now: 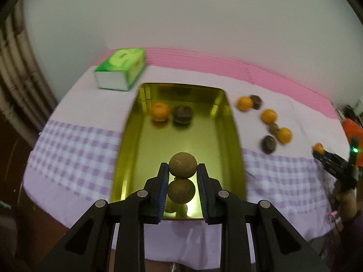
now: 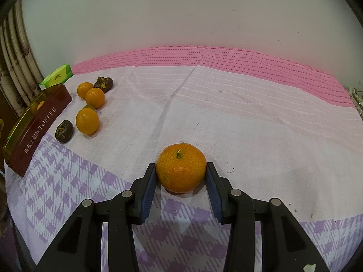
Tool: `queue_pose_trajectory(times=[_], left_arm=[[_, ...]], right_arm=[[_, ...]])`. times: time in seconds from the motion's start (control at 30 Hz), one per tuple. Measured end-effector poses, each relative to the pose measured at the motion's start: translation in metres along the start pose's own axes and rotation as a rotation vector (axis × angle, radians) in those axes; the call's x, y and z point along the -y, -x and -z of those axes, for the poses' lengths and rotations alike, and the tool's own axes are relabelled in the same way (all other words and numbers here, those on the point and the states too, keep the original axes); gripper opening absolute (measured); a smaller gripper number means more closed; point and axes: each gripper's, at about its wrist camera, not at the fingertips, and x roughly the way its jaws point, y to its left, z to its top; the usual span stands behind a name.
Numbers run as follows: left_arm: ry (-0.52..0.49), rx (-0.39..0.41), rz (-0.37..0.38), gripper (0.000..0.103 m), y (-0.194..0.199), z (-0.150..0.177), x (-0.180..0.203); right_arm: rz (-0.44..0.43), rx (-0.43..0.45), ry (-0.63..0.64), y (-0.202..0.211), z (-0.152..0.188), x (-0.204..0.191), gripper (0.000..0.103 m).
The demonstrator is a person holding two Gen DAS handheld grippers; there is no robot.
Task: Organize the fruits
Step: 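Lower the two kiwis into the gold tray and open the left gripper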
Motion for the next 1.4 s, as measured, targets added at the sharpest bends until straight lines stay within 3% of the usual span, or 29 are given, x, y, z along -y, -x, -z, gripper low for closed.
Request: queue_pose_trajectory(times=[0.53, 1.4], left_arm=[[-0.036, 0.014, -0.158, 0.026, -0.058, -0.02, -0.003], [-0.065, -0.045, -0.204, 0.026, -0.098, -0.041, 0.001]], right_arm=[[0.017, -0.003, 0.011, -0.001, 0.0, -0.002, 0.04], [0.024, -0.006, 0.015, -0.001, 0.001, 0.0, 0.041]])
